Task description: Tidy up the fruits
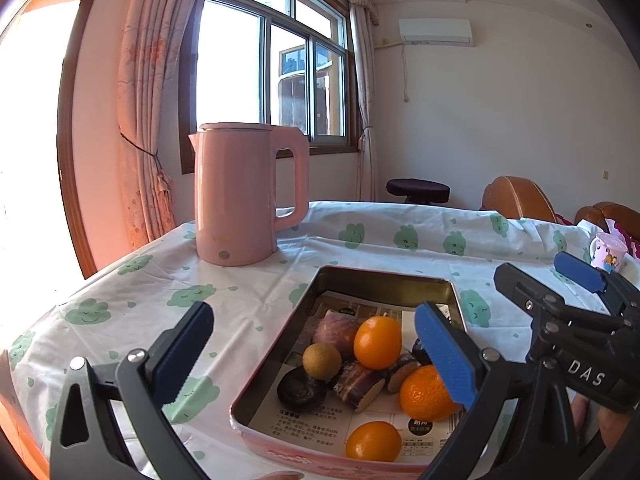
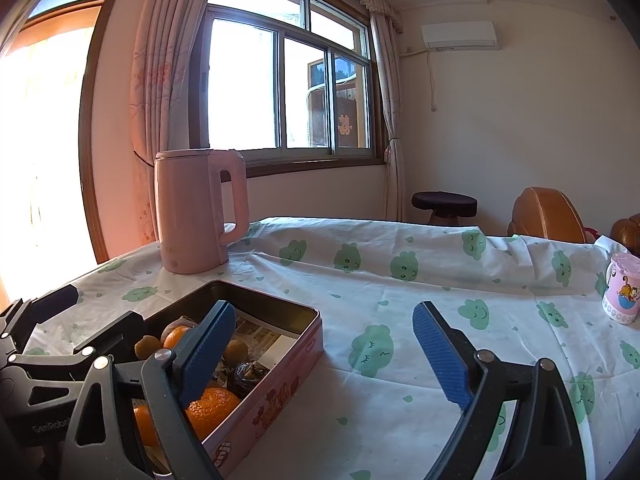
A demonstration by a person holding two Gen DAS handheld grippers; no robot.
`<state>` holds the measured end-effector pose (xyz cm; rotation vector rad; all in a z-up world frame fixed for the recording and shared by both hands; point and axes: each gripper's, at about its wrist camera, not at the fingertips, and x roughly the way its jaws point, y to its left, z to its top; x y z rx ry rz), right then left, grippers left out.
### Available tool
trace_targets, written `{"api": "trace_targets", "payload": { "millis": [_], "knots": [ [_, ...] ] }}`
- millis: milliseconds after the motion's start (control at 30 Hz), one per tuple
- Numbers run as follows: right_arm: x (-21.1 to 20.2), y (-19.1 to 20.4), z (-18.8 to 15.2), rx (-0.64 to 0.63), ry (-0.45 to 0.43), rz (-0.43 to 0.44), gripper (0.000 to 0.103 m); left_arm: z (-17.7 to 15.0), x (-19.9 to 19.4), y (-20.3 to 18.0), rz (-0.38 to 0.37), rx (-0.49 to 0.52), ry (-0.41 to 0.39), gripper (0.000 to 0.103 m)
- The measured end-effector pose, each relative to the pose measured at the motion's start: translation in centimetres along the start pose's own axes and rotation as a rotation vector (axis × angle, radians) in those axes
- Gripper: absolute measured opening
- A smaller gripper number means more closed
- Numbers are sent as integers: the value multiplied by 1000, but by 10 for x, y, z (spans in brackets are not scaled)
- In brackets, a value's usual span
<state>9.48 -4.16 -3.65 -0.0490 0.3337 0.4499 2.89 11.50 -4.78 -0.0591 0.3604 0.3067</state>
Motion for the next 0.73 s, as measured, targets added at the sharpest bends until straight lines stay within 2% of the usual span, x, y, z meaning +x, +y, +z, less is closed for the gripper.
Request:
{"api": "trace_targets", "payload": {
  "millis": [733],
  "knots": [
    [-2, -1, 0, 1, -4, -4, 92, 0, -3, -1, 12, -2, -6, 103]
  ]
}}
